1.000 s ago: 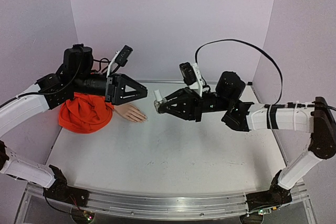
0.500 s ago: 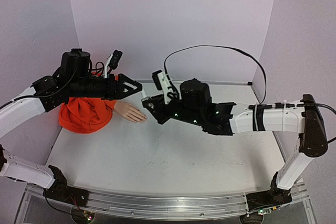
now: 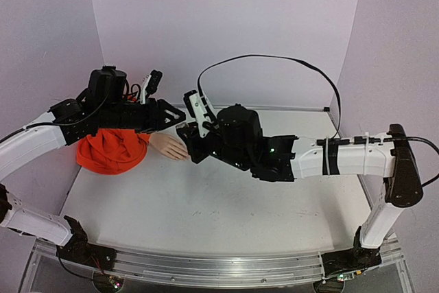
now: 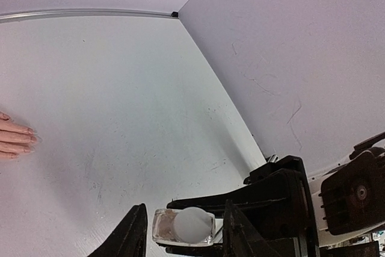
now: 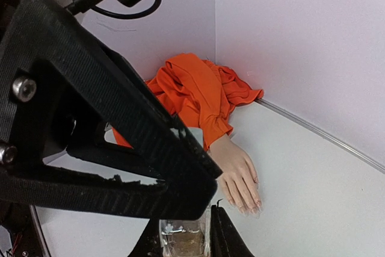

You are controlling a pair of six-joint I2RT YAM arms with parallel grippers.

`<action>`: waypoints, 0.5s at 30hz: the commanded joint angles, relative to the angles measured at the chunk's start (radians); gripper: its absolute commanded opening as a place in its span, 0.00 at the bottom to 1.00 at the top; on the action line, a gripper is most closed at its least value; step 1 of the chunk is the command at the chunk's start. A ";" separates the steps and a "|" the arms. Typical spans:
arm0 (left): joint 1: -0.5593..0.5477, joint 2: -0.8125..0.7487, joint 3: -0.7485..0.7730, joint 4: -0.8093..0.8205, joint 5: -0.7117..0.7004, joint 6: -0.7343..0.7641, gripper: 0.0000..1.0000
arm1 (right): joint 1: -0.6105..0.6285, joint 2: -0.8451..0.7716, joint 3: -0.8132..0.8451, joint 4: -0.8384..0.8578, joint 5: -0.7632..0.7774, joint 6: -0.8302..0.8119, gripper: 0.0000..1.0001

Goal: Paint the nails

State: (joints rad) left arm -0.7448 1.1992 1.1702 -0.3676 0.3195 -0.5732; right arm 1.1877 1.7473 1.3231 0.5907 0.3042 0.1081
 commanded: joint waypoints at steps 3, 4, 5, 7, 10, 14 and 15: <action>0.004 0.013 0.034 0.021 -0.005 0.003 0.38 | 0.010 0.004 0.057 0.052 0.030 -0.037 0.00; 0.004 0.018 0.038 0.022 0.002 0.005 0.36 | 0.010 0.006 0.057 0.053 0.027 -0.038 0.00; 0.004 0.022 0.042 0.026 0.012 0.008 0.33 | 0.010 0.005 0.057 0.055 0.024 -0.039 0.00; 0.003 0.030 0.044 0.035 0.039 0.015 0.27 | 0.010 -0.002 0.049 0.064 0.020 -0.038 0.00; 0.002 0.045 0.043 0.062 0.110 0.037 0.15 | 0.009 -0.028 0.019 0.099 -0.004 -0.042 0.00; 0.002 0.044 0.030 0.131 0.286 0.108 0.00 | -0.015 -0.089 -0.045 0.156 -0.197 -0.062 0.00; 0.002 0.042 0.029 0.146 0.346 0.139 0.00 | -0.038 -0.111 -0.066 0.176 -0.302 -0.054 0.00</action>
State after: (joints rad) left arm -0.7300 1.2419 1.1717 -0.3473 0.4088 -0.5121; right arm 1.1816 1.7393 1.2957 0.5991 0.2760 0.0780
